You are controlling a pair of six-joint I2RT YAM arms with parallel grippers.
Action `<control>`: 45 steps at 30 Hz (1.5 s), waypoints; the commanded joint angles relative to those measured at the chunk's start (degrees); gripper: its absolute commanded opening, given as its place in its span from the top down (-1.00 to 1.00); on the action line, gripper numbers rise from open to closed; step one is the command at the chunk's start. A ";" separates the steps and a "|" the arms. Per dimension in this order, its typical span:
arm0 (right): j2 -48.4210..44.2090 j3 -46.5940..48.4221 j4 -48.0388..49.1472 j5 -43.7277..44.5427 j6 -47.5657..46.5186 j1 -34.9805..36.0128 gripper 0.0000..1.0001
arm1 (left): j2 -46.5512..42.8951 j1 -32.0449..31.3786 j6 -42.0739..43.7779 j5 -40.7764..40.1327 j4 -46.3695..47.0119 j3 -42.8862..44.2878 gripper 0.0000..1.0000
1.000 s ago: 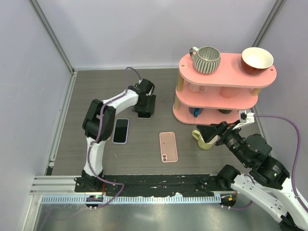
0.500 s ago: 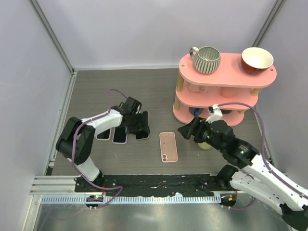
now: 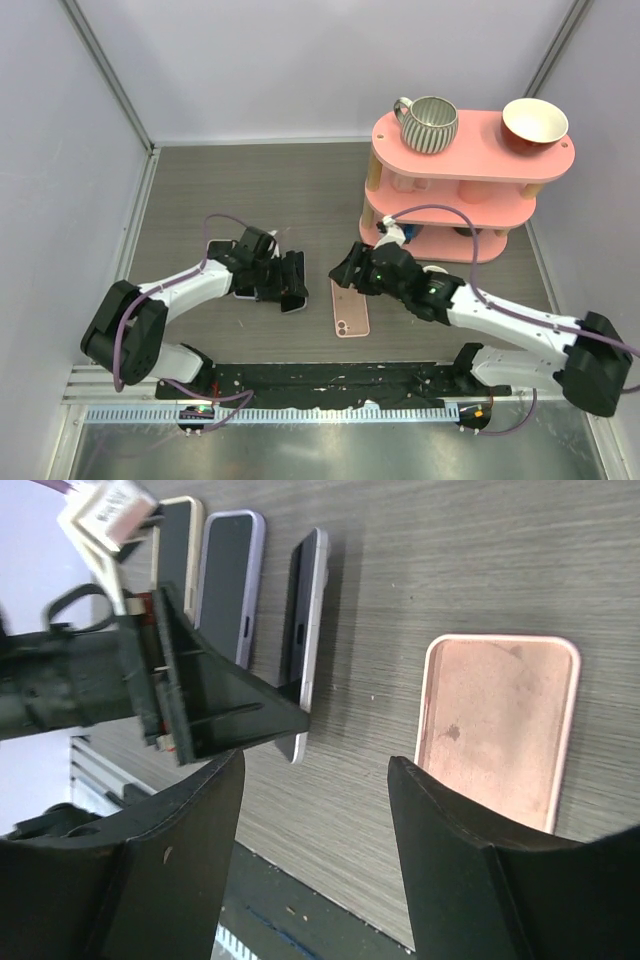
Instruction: Put the phone into the phone case
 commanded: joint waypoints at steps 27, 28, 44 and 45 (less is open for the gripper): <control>11.59 14.24 -21.09 3.51 -35.21 0.61 -0.40 | -5.70 -0.33 0.84 5.99 3.21 -2.64 0.00; 10.08 13.10 -18.56 2.53 -37.78 2.01 -0.40 | -5.61 -0.33 0.93 6.25 3.30 -2.72 0.01; 8.82 4.64 -9.14 5.06 -63.07 15.73 -0.56 | -3.85 -0.33 1.19 5.90 3.83 -2.37 0.03; 8.83 5.09 -7.57 6.47 -60.51 15.64 -0.55 | -4.11 -0.33 1.19 5.64 3.74 -2.37 0.03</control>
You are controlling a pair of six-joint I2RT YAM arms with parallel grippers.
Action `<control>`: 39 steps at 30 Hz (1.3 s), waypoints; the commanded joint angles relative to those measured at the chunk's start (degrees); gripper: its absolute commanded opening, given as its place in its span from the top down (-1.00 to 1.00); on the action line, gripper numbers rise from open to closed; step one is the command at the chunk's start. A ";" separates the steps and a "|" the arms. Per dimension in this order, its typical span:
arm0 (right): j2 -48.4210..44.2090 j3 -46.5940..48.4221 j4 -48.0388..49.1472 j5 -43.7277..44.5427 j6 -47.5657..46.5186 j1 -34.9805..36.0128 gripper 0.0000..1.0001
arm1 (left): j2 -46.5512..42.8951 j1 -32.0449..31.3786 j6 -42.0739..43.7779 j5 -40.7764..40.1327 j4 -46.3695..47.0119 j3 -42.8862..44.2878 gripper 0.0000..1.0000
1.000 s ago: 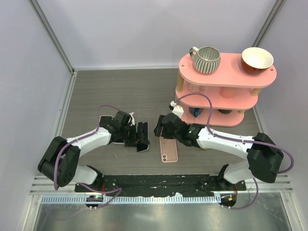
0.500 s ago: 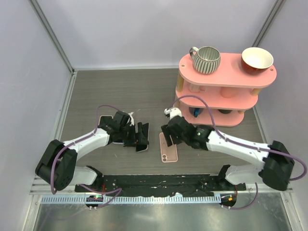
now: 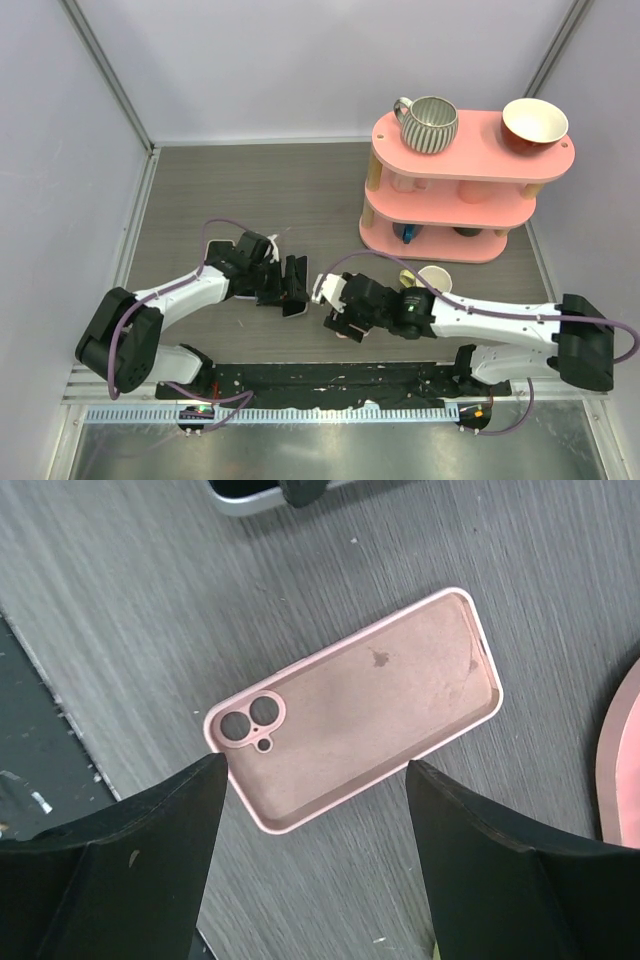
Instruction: Put the phone into the phone case
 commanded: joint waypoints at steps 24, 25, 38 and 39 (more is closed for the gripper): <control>29.83 34.31 -34.70 29.95 106.97 -9.15 -0.14 | -2.85 -0.26 0.96 -0.80 -0.88 0.55 0.04; 30.18 34.40 -35.15 30.49 108.38 -9.23 -0.13 | -2.77 -0.26 0.96 -0.80 -0.80 0.47 0.04; 34.49 34.31 -38.49 29.44 123.60 -11.52 0.04 | -2.68 -0.26 1.22 -0.98 -0.97 0.38 0.04; 34.75 34.40 -38.32 29.09 123.86 -11.95 0.04 | -2.59 -0.26 1.22 -1.06 -1.15 0.46 0.04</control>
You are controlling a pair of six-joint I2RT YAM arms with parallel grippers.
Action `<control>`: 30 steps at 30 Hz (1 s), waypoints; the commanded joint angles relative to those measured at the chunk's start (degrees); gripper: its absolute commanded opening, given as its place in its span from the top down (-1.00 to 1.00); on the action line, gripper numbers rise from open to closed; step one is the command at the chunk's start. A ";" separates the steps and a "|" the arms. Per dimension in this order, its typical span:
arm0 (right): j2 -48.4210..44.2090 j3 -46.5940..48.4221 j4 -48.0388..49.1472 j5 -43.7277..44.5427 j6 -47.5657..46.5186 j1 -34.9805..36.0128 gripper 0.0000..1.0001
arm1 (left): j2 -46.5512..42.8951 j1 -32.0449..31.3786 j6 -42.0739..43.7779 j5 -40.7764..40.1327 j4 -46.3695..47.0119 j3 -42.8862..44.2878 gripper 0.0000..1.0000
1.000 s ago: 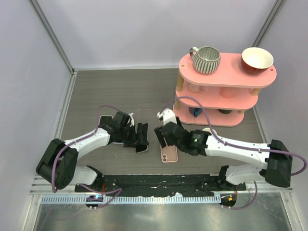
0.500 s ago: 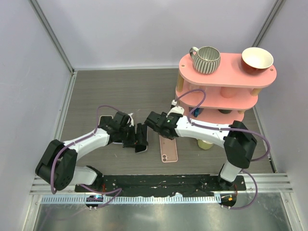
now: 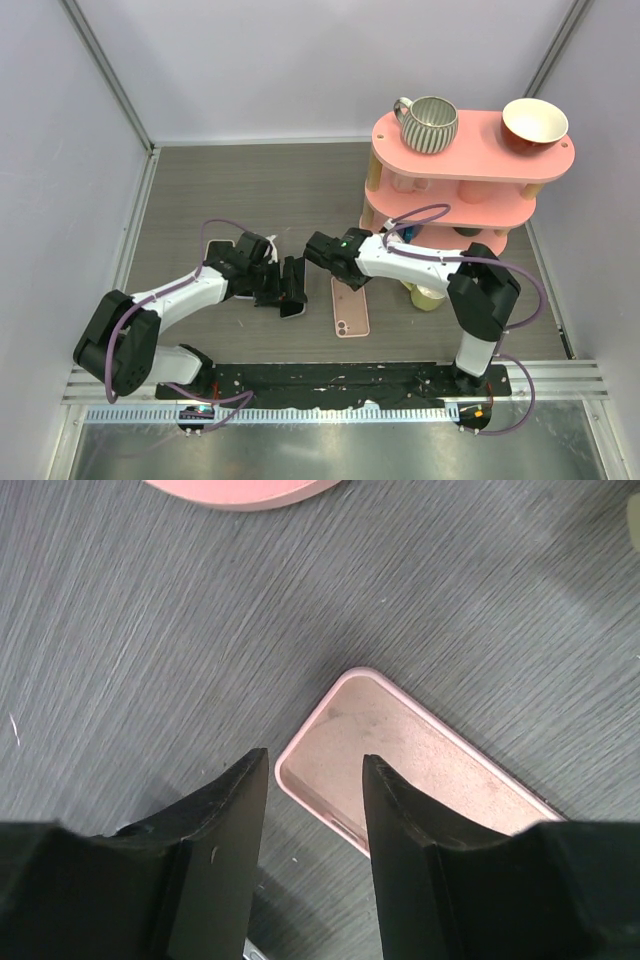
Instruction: Put the phone into the phone case
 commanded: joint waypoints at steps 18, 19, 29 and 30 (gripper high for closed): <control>6.76 3.74 -1.02 0.89 5.82 -1.93 0.03 | -2.42 -0.22 0.43 -0.32 -0.19 -0.15 0.05; 7.03 3.74 -1.02 0.62 5.81 -1.93 0.03 | -2.51 -0.22 0.43 -0.50 -0.19 -0.15 0.06; 10.89 5.06 -0.76 -1.31 4.59 -2.11 0.04 | -3.30 -0.22 0.34 -0.50 -0.37 -0.50 0.06; 11.24 5.15 -0.85 -1.49 4.41 -2.19 0.04 | -3.39 -0.22 0.26 -0.50 -0.19 -0.68 0.07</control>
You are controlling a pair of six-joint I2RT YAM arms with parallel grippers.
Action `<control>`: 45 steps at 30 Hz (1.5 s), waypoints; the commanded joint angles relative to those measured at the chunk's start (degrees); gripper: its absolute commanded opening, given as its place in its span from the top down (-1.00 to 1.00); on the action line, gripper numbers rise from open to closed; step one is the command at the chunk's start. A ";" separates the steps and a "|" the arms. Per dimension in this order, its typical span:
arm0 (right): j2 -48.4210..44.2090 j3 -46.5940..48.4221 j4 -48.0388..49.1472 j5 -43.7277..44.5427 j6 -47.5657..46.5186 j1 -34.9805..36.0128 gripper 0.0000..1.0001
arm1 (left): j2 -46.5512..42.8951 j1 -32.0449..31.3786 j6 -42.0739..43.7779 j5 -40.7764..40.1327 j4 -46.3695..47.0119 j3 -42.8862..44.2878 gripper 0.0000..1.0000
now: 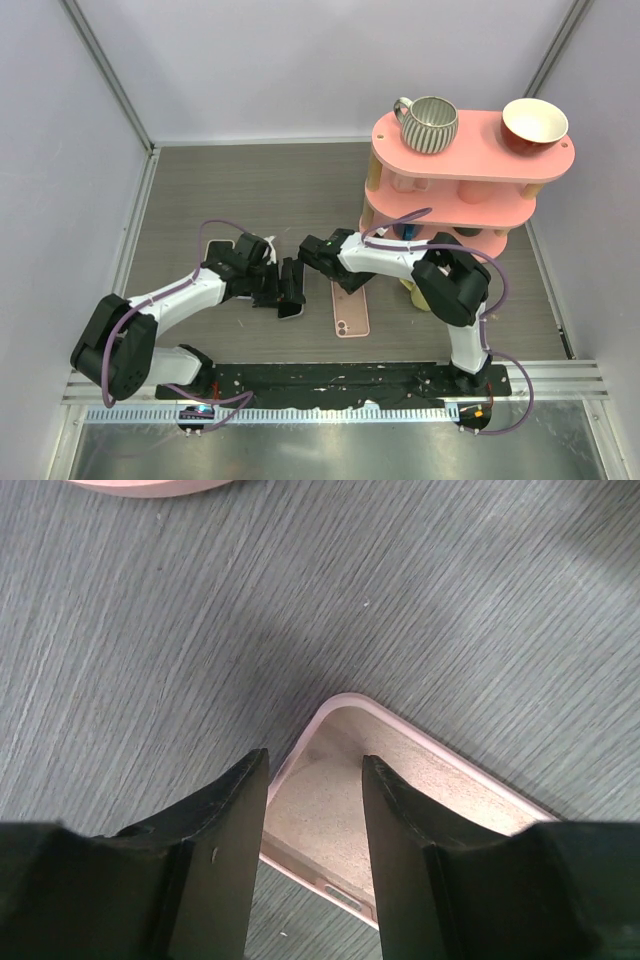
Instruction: Put the phone into the phone case
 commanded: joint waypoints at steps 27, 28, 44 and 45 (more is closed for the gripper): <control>-18.82 -26.16 53.09 -7.45 -70.96 2.01 0.98 | -1.59 -0.22 -1.26 0.02 1.87 -0.11 0.09; -19.26 -26.34 53.62 -7.89 -72.98 2.97 0.99 | -1.51 -0.22 -1.43 0.28 1.96 -0.20 0.09; -27.87 -36.98 67.96 -41.28 -119.21 11.50 0.99 | -0.71 -0.13 -1.52 -0.33 1.78 0.07 0.11; -28.22 -36.72 65.51 -42.51 -121.93 11.59 0.99 | -0.71 -0.13 -1.52 -0.50 1.78 0.07 0.12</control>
